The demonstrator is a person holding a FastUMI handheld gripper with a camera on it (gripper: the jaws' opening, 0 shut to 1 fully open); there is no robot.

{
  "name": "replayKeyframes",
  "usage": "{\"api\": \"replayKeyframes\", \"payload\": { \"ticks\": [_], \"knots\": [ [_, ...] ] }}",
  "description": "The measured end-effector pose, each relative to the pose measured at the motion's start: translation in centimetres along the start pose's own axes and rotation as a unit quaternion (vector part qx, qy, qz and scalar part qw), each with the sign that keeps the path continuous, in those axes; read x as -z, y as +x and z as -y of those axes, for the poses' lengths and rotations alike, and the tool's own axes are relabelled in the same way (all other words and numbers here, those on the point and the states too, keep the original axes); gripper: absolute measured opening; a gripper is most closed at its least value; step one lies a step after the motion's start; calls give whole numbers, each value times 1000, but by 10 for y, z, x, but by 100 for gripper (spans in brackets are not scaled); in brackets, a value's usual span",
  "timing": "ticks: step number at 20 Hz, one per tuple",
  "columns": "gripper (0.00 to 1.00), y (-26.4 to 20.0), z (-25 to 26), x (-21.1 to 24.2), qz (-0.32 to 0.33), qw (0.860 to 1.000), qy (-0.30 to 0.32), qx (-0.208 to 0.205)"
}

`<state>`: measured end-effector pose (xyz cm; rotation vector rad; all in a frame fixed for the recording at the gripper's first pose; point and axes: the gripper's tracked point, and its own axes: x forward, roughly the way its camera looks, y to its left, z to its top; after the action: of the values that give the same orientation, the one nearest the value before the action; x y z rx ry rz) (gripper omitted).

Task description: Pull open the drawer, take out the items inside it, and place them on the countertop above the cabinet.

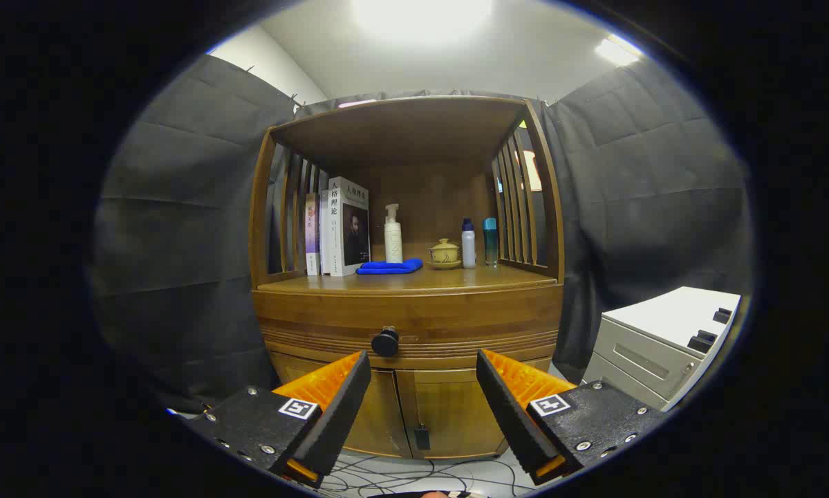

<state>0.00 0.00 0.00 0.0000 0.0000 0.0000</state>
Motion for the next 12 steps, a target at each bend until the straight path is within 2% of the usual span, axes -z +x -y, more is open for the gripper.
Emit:
{"api": "replayKeyframes", "payload": {
  "ticks": [12],
  "knots": [
    [96, -6, 0, 5, 4, 1000, 2, -4]
  ]
}}
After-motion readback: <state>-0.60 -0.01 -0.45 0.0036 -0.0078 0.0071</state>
